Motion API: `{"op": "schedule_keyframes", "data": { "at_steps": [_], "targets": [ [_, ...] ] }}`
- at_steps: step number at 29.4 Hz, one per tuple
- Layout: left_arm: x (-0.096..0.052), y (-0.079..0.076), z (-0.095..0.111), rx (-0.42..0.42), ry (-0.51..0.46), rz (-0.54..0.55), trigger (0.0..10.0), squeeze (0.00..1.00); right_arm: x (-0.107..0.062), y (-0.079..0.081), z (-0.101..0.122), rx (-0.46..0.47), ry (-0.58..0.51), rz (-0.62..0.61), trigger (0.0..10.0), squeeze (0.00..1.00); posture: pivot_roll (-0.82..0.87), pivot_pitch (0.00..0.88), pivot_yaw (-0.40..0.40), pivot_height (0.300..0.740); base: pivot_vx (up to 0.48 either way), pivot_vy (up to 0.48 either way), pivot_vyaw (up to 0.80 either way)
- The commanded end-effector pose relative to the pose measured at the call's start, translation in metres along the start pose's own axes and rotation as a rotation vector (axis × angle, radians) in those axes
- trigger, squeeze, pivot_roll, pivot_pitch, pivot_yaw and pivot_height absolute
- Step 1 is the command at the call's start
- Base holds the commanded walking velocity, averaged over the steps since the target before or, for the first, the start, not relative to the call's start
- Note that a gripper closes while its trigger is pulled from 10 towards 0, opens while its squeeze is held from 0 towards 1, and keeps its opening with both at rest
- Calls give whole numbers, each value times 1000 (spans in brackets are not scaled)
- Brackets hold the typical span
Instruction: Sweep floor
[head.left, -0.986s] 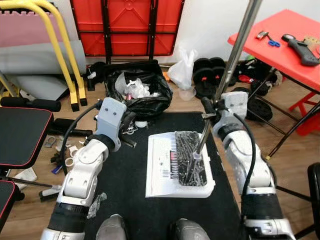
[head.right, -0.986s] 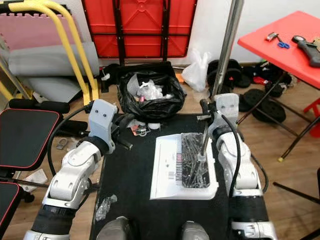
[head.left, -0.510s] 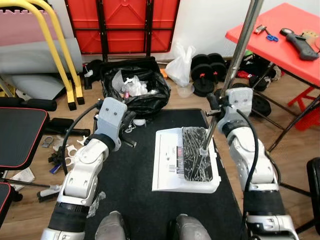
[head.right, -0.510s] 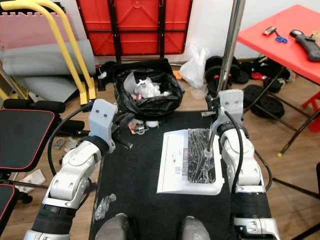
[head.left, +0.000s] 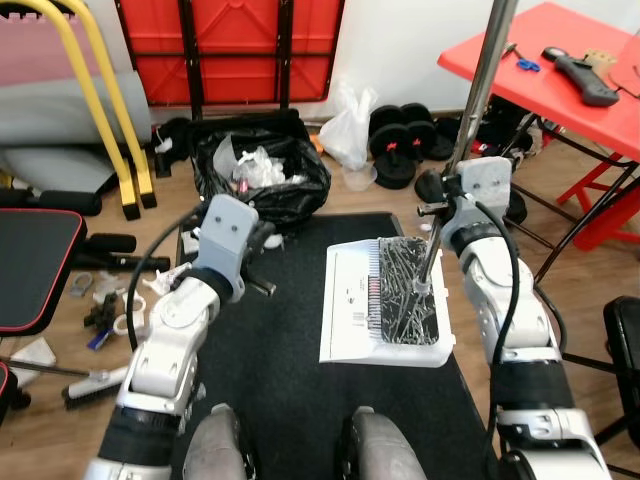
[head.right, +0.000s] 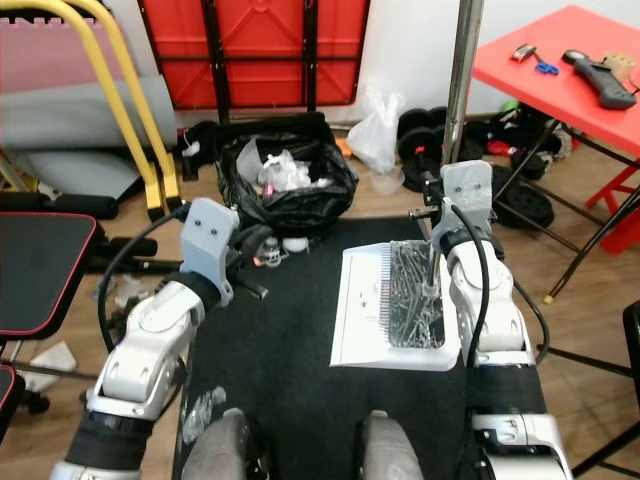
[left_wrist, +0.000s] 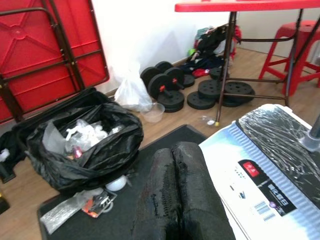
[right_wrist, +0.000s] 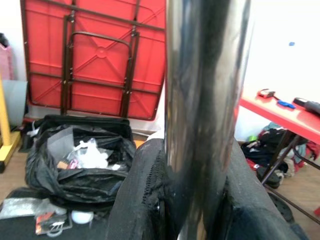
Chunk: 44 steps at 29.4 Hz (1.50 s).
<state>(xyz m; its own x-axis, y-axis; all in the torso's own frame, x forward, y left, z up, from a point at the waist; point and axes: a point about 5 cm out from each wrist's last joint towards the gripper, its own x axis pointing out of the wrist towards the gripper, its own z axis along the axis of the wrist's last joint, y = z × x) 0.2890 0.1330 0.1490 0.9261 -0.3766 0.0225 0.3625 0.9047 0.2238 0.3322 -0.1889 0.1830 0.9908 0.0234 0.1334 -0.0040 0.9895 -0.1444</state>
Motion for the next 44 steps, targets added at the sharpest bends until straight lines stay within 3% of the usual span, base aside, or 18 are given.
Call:
{"op": "schedule_keyframes", "data": {
  "at_steps": [1,10,29,38,44],
  "targets": [
    [-2,-6,5,0,-22,-14,10000,0,7,-10,20,0,-99,-39,10000,0,-126,73,-122,645,0,0,0],
    [-10,-10,13,7,-31,-53,10000,0,24,-17,38,63,-154,-72,10000,0,-111,147,-107,620,0,0,0],
    [-18,-7,24,29,-27,-68,10000,0,45,-27,61,95,-236,-121,10000,0,-67,230,-81,570,0,0,0],
    [-23,-6,29,33,-19,-73,10000,0,50,-34,64,39,-255,-134,10000,0,-46,278,-75,545,0,0,0],
    [-28,-5,32,40,-9,-77,10000,0,59,-40,74,-48,-289,-115,10000,0,-30,305,-74,520,0,0,0]
  ]
}}
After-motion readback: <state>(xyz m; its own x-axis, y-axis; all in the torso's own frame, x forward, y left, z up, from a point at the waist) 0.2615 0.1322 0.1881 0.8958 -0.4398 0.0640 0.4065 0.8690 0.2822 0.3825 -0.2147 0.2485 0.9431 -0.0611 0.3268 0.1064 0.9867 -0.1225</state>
